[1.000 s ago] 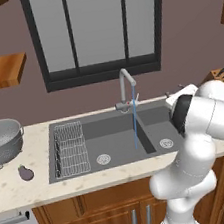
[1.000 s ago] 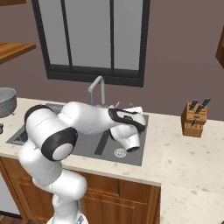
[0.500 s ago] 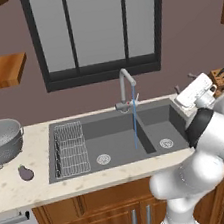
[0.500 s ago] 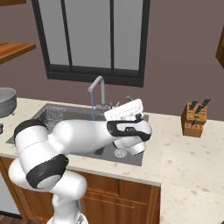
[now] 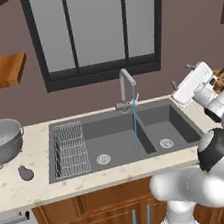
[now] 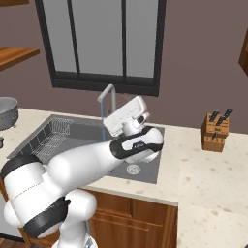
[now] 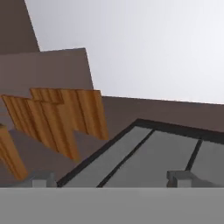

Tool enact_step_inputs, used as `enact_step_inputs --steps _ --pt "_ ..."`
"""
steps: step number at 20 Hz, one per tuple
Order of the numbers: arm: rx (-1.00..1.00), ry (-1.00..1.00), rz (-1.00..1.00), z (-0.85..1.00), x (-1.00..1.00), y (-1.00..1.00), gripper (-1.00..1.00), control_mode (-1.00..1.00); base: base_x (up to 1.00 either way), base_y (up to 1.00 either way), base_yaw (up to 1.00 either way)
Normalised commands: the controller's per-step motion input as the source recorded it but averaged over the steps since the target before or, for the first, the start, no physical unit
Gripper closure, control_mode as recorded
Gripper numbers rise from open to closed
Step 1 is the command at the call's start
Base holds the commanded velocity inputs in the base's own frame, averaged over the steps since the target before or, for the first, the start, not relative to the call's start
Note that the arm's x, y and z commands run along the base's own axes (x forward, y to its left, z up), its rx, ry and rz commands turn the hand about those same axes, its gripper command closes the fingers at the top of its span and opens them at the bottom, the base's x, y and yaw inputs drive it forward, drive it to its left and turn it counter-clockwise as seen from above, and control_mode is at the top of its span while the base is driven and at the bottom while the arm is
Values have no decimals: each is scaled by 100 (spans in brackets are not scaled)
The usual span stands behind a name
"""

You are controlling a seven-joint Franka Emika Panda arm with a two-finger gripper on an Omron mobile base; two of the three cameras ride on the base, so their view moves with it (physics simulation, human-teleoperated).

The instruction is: Turn on the sink faucet. Then move the eggplant from the counter to the sink. Turn off the sink. Move the vegetable from the sink to the pot next to the stove. Finally move the pot to the front left burner.

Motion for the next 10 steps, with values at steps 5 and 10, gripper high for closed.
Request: enact_step_inputs --steps 5,10 --pt "-32 -47 0 33 -48 69 -100 -100 0 0 0" --pt "-39 -60 0 32 -42 74 -100 -100 0 0 0"
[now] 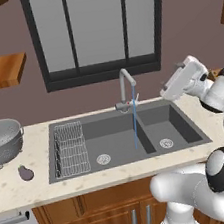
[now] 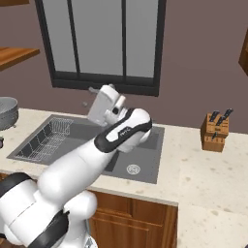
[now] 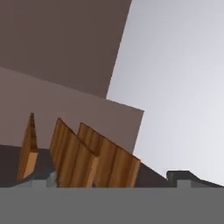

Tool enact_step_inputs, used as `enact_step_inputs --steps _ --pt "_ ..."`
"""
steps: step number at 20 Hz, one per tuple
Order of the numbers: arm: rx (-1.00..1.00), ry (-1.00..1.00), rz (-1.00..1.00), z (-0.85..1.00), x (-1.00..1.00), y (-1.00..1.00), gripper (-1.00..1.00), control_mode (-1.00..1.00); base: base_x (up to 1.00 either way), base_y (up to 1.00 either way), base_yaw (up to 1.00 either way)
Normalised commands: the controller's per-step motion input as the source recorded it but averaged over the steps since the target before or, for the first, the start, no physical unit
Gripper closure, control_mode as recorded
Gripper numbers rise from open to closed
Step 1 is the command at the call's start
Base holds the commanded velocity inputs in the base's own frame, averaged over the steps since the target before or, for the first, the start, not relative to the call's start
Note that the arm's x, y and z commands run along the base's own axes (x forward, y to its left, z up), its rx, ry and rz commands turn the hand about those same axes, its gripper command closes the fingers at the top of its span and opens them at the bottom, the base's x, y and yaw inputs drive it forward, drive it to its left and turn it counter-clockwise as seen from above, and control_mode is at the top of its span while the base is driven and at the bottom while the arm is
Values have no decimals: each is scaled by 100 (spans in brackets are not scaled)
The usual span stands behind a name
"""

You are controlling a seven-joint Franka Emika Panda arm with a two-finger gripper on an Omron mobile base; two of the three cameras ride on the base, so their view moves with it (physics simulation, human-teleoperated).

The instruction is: Turn on the sink faucet. Then move the eggplant from the counter to the sink. Turn off the sink. Move the vegetable from the sink to the pot next to the stove. Finally move the pot to the front left burner.

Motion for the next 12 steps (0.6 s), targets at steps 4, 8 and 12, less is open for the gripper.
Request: enact_step_inputs --steps 4,8,12 --pt "-39 -50 0 24 -22 68 -100 -100 0 0 0" --pt "-35 -35 0 24 -14 68 -100 -100 0 0 0" --pt "-27 -17 -6 22 -3 82 -100 -100 0 0 0"
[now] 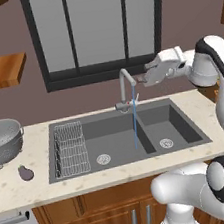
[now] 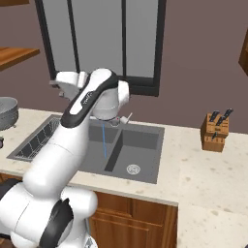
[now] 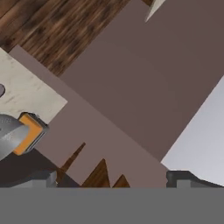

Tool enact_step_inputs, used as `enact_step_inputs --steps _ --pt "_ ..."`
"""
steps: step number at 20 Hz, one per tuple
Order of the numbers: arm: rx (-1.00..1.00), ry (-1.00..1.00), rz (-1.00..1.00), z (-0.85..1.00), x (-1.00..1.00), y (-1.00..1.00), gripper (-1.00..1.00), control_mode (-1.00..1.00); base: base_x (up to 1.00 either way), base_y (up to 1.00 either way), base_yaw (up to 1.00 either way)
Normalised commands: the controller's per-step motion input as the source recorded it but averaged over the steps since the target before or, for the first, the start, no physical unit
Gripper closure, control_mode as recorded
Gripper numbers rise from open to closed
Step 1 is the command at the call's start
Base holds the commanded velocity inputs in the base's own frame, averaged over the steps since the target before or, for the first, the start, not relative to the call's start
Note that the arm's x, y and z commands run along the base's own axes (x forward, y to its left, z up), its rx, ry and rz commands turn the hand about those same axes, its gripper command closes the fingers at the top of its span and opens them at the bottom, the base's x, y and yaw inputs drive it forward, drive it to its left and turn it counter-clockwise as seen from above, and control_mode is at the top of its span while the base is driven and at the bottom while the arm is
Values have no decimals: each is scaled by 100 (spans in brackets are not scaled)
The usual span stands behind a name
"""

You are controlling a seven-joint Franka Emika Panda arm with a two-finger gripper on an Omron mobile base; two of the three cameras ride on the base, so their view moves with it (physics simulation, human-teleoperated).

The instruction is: Turn on the sink faucet. Then move the eggplant from the counter to the sink. Turn off the sink. Move the vegetable from the sink to the pot next to the stove. Finally move the pot to the front left burner.

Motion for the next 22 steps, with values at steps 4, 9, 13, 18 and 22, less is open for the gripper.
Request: enact_step_inputs --steps 4,9,13,18,22 --pt "-15 -2 -10 4 0 58 -100 -100 0 0 0" --pt "-7 0 -9 0 0 34 -100 -100 0 0 0" --pt "-4 0 -3 0 0 32 -100 -100 0 0 0" --pt "-2 0 0 0 0 21 -100 -100 0 0 0" --pt "0 0 0 0 0 9 -100 -100 0 0 0"
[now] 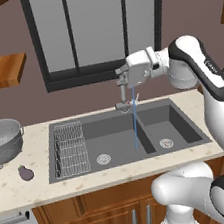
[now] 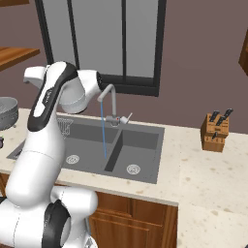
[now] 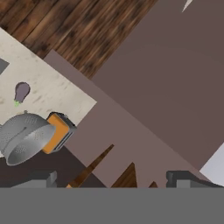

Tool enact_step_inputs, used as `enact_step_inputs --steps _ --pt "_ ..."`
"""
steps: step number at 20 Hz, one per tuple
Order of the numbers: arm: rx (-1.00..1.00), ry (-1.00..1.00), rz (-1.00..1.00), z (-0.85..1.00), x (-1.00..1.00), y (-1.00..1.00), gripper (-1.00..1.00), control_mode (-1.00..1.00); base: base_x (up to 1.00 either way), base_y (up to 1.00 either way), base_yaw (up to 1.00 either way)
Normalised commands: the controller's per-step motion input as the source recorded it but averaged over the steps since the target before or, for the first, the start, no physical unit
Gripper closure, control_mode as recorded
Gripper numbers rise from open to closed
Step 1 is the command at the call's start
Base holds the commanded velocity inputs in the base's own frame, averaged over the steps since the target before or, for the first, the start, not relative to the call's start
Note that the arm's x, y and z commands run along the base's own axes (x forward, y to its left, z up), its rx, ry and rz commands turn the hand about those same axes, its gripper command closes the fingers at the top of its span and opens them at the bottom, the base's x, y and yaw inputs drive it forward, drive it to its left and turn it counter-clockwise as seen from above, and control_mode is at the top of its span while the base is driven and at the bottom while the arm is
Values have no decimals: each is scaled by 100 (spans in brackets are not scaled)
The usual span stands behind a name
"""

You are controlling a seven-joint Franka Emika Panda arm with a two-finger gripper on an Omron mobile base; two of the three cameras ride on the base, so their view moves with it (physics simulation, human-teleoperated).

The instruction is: Turn on the sink faucet. Then move the eggplant from the counter to the sink. Turn off the sink. Move the vegetable from the sink to the pot next to the stove. Finally move the pot to the front left burner.

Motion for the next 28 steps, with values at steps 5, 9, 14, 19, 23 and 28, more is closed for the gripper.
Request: enact_step_inputs --steps 5,9,14,19,23,28 --pt "0 0 0 0 0 4 -100 -100 0 0 0" --pt "0 0 0 0 0 6 -100 -100 0 0 0" --pt "0 0 0 0 0 6 -100 -100 0 0 0" --pt "0 0 0 -1 0 1 -100 -100 0 0 0" --pt "2 0 -6 -15 0 0 -100 -100 0 0 0" --pt "11 2 -18 -19 -4 0 -100 -100 0 0 0"
